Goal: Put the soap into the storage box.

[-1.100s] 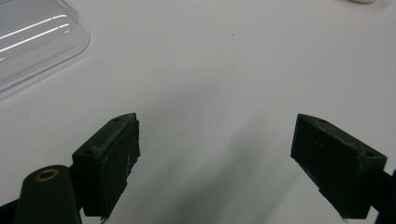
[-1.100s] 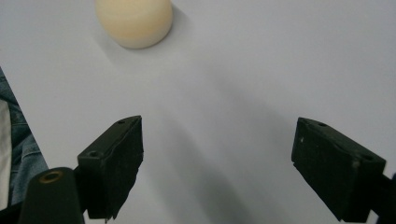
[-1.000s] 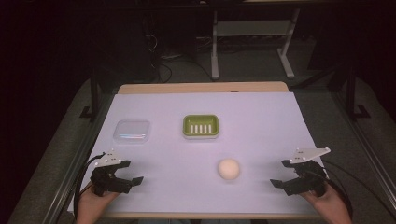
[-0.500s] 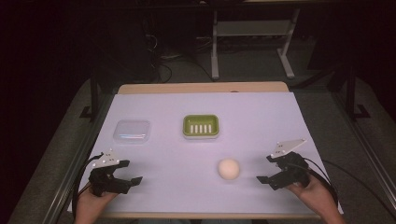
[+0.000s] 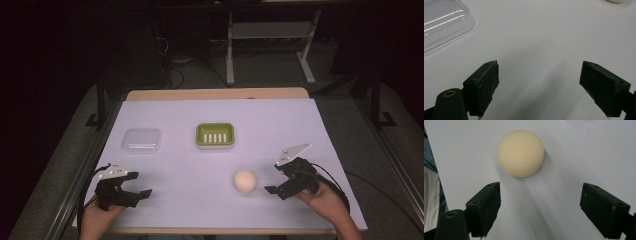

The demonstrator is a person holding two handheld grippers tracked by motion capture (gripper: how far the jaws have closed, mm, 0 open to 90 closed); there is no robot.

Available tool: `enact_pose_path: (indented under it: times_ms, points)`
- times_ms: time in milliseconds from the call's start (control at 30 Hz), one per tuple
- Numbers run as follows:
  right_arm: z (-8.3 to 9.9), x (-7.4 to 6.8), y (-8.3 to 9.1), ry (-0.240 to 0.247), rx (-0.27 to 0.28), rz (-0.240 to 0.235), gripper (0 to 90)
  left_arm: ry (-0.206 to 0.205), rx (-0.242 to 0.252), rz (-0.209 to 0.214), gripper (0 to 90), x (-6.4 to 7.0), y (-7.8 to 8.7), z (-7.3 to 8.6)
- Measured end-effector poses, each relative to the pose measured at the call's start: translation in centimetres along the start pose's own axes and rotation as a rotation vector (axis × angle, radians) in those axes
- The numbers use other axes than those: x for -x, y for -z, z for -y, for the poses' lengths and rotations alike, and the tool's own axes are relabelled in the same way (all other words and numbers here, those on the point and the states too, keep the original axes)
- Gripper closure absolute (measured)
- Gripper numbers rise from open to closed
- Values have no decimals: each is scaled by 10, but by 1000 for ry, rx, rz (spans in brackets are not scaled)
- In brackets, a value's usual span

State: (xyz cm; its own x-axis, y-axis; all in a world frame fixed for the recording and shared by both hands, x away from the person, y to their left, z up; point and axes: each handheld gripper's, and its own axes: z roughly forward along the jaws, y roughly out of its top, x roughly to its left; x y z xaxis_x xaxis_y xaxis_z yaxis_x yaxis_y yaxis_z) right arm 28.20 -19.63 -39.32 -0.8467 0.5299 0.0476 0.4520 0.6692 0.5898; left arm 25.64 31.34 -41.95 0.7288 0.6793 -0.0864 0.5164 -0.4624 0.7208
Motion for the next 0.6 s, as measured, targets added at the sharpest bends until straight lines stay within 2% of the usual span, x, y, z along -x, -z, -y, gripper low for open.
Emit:
enact_pose_path:
  times_ms: [300, 600]
  points:
    - [-21, -3, -10, 57, -25, -5, 162, 3, -3, 1, 150, -2, -2, 1]
    - [-34, -5, -23, 105, -54, -20, 156, -2, -7, -1, 150, -3, -3, 1]
